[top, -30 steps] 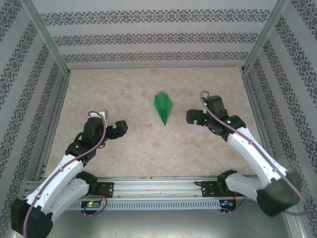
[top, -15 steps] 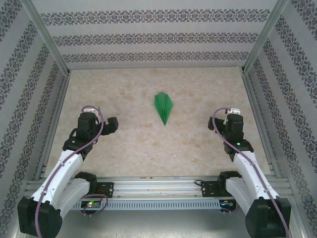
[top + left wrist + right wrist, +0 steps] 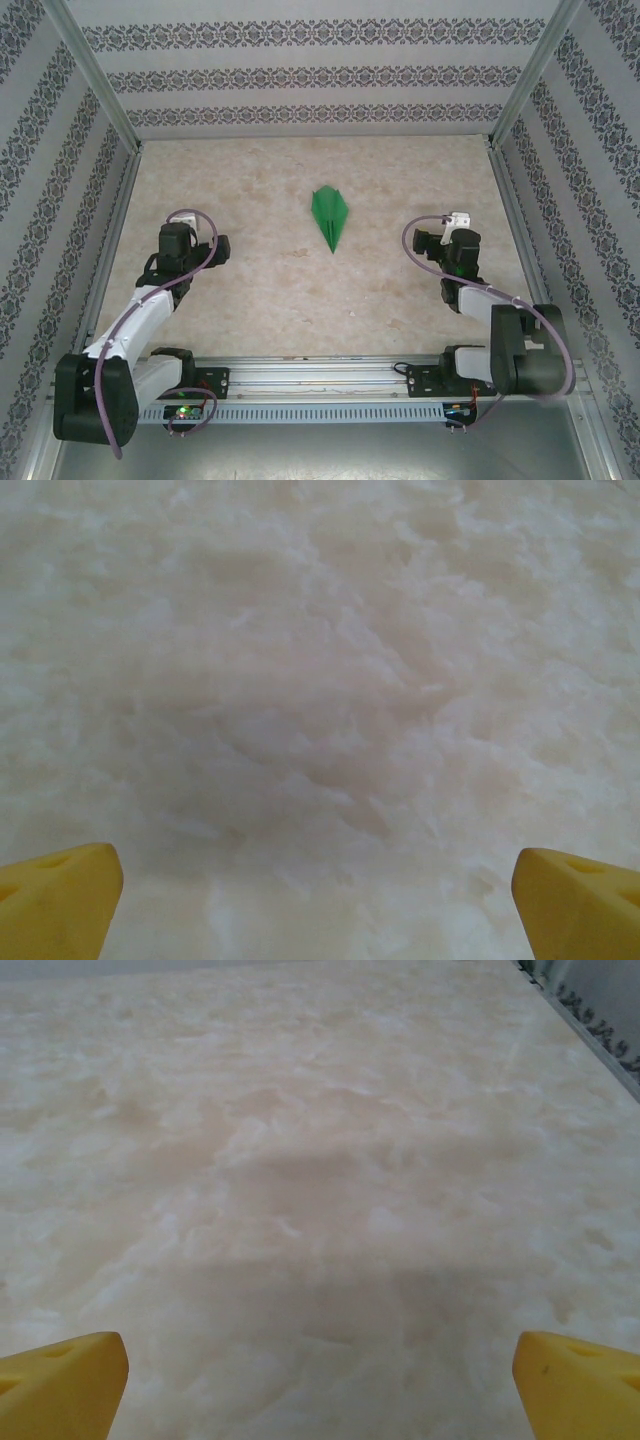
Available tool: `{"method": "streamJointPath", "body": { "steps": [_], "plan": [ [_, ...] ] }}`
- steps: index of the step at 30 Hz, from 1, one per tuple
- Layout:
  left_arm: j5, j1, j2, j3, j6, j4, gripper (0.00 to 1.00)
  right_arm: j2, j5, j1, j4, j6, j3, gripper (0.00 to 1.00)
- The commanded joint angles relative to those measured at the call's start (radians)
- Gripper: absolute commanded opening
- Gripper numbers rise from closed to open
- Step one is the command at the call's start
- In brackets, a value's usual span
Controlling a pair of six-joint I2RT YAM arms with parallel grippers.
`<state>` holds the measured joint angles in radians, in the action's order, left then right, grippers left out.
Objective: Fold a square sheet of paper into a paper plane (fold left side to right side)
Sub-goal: Reset both arms
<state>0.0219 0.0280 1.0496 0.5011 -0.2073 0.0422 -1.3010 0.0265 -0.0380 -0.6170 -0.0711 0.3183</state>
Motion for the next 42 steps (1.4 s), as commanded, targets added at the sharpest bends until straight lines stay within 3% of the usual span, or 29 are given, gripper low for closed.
{"method": "streamJointPath", "body": {
  "steps": [1, 4, 9, 18, 30, 37, 42],
  "plan": [
    [-0.017, -0.022, 0.015, -0.020, 0.059, -0.133, 1.00, -0.036, -0.103, -0.015, -0.152, 0.007, 0.045, 0.98],
    [-0.019, -0.030, 0.034, -0.041, 0.070, -0.186, 1.00, -0.111, -0.144, -0.016, -0.297, 0.007, 0.002, 0.98],
    [-0.007, -0.042, 0.074, -0.075, 0.081, -0.275, 1.00, -0.230, -0.176, -0.016, -0.385, 0.007, 0.019, 0.98],
    [0.025, -0.050, 0.182, -0.150, 0.142, -0.570, 1.00, -0.221, -0.094, 0.022, -0.295, 0.033, 0.068, 0.98],
    [0.197, -0.085, 0.383, -0.163, 0.198, -0.937, 1.00, -0.218, -0.089, 0.027, -0.299, 0.039, 0.065, 0.98],
    [0.267, -0.110, 0.568, -0.228, 0.191, -1.251, 1.00, -0.219, -0.089, 0.029, -0.299, 0.038, 0.065, 0.98],
    [0.220, -0.118, 0.548, -0.144, 0.176, -1.063, 1.00, -0.219, -0.089, 0.028, -0.299, 0.038, 0.065, 0.98]
  ]
}}
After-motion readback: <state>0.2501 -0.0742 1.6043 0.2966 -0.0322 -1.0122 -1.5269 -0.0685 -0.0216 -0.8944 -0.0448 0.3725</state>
